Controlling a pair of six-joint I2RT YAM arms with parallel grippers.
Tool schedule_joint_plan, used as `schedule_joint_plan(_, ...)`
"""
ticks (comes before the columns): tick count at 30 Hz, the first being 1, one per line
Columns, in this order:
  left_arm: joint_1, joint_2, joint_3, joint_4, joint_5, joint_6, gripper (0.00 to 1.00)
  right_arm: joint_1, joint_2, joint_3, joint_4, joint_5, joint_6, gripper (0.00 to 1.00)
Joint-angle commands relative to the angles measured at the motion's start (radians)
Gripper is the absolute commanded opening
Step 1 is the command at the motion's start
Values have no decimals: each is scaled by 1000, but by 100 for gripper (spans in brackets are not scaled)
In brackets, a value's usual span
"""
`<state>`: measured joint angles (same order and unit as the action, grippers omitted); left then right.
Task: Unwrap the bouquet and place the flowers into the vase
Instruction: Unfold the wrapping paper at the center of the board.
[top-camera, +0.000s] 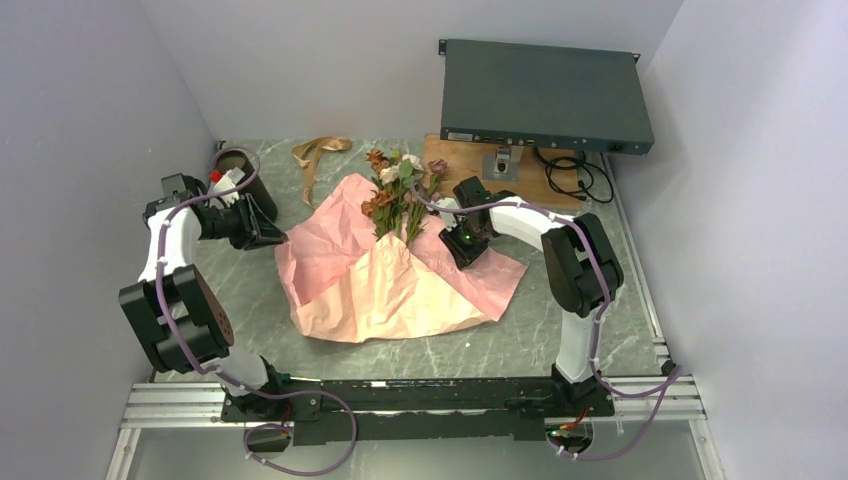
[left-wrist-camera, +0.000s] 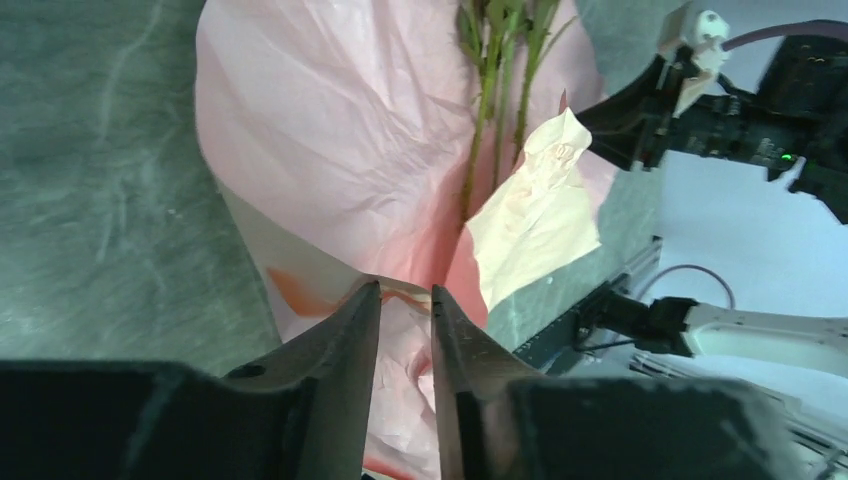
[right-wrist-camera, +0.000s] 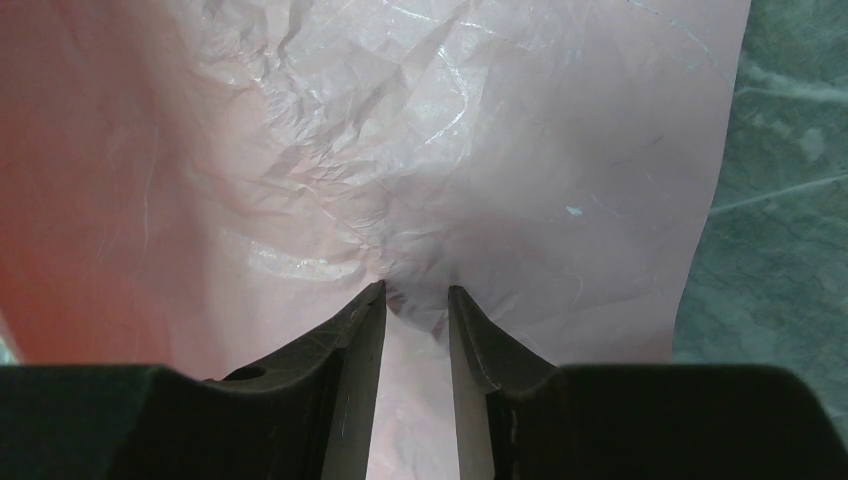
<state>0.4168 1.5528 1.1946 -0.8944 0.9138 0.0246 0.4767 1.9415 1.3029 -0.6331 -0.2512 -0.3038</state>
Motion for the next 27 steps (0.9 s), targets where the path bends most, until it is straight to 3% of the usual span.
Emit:
schedule_joint_plan(1, -16, -69, 47, -51, -176, 36, 20, 8, 84, -15, 73, 21, -25, 33)
schedule_joint_plan(4, -17, -79, 42, -59, -296, 53, 0, 7, 68, -11, 59, 10, -34, 33)
schedule_joint_plan(10, -17, -52, 29, -79, -419, 69, 0, 7, -35, -17, 21, -151, -57, 35)
schedule_joint_plan(11, -16, -47, 25, -79, -428, 70, 4, 7, -53, -14, 7, -188, -63, 36)
schedule_joint_plan(14, -16, -27, 19, -82, -426, 79, 41, 7, -98, -2, -20, -291, -67, 43)
schedule_joint_plan(16, -16, -21, 9, -78, -412, 83, 56, 9, -126, 12, -31, -341, -53, 49)
schedule_joint_plan(20, -16, -11, 9, -75, -409, 69, 63, 13, -199, 43, -33, -365, -26, 57)
schedule_joint_plan(23, -15, -15, 13, -73, -406, 44, 66, 31, -252, 69, 9, -380, 15, 70)
schedule_joint_plan(27, -12, -1, 48, -94, -442, -16, 75, 119, -239, 176, 98, -389, 75, 77)
